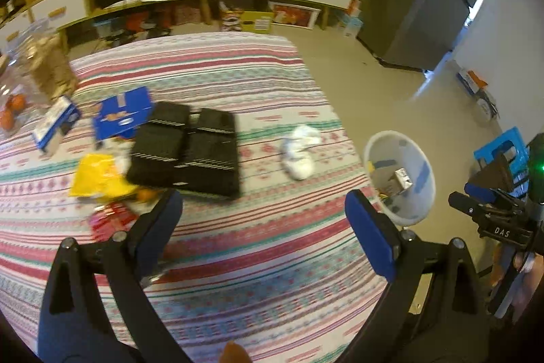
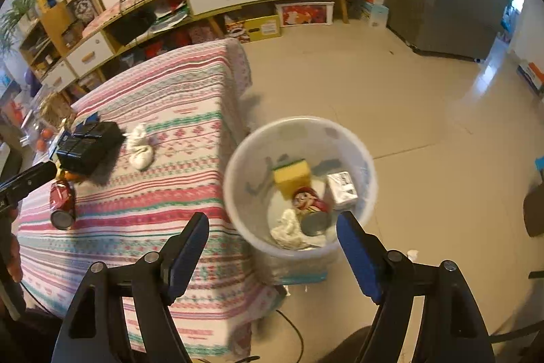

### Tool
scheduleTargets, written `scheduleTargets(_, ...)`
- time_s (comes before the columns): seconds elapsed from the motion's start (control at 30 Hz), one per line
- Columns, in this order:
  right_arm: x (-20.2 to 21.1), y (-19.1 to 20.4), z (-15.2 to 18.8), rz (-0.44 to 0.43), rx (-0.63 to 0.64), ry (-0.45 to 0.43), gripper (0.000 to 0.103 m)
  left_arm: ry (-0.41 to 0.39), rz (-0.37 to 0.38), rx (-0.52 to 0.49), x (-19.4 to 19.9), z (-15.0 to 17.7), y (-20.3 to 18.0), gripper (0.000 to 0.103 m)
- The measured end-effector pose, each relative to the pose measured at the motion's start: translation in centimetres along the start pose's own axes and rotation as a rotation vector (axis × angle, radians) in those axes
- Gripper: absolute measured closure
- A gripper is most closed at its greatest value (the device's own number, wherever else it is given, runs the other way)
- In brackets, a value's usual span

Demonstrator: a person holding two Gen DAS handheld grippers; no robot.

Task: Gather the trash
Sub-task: 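Move both tools back to table, left tool reaching toward crushed red can, then close left tool on the crushed red can and lift it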

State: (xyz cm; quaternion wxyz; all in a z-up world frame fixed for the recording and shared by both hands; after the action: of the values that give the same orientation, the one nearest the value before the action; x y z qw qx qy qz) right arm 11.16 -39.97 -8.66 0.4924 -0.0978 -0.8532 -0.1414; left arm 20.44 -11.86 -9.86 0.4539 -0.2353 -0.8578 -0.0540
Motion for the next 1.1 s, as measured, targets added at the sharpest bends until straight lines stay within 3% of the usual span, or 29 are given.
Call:
scheduleTargets(0.17,-0.6,3.1,0.1,-0.015,0.031,0.006,0.024,0.030,-0.058,0.031,1.0,1.3,4.2,0.007)
scheduleTargets(0.37,-1.7,6.2,0.2,-0.033,0.059,0.018,0.023,0.144,-0.112,0.096,0.2,4.1,8.6,0.007)
scheduleTargets(0.53,-2.6,7.3,0.7,-0.023,0.083,0.035,0.023,0.245,-0.087,0.196,-1.4,6.5,10.7,0.007)
scheduleTargets(0.7,-3.0,7.8,0.8,-0.019,0.091,0.038,0.023,0.271,-0.074,0.309,-2.6,7.4,11.8,0.008)
scheduleTargets(0.87,-3.2,9.2,0.6,-0.024,0.121,0.024,0.023,0.294,-0.122,0.318,-4.3,7.8,12.0,0.015)
scheduleTargets(0.97,-3.4,10.9,0.6,-0.024,0.164,0.013,0.023,0.325,-0.101,0.334,-5.4,8.6,11.6,0.026)
scheduleTargets(1.0,-3.5,11.8,0.5,-0.023,0.187,0.005,0.023,0.330,-0.099,0.335,-5.5,8.8,11.5,0.034)
scheduleTargets(1.1,-3.8,14.1,0.6,-0.021,0.251,-0.018,0.023,0.330,-0.066,0.354,-5.5,9.2,11.2,0.038)
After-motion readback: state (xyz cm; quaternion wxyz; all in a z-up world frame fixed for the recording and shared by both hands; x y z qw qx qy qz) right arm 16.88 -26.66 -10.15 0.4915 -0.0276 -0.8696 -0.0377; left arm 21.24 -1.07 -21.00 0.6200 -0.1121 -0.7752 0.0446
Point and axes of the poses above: each gripper's, at about its wrist camera, not at the fingertips, and x roughly against the way its jaws point, y to its left, z to its underside, the point moved 10 cm from there along -x, roughly the way its jaws point, and after that the axes turned 8 degrees about -x, right-handed, at the moved point
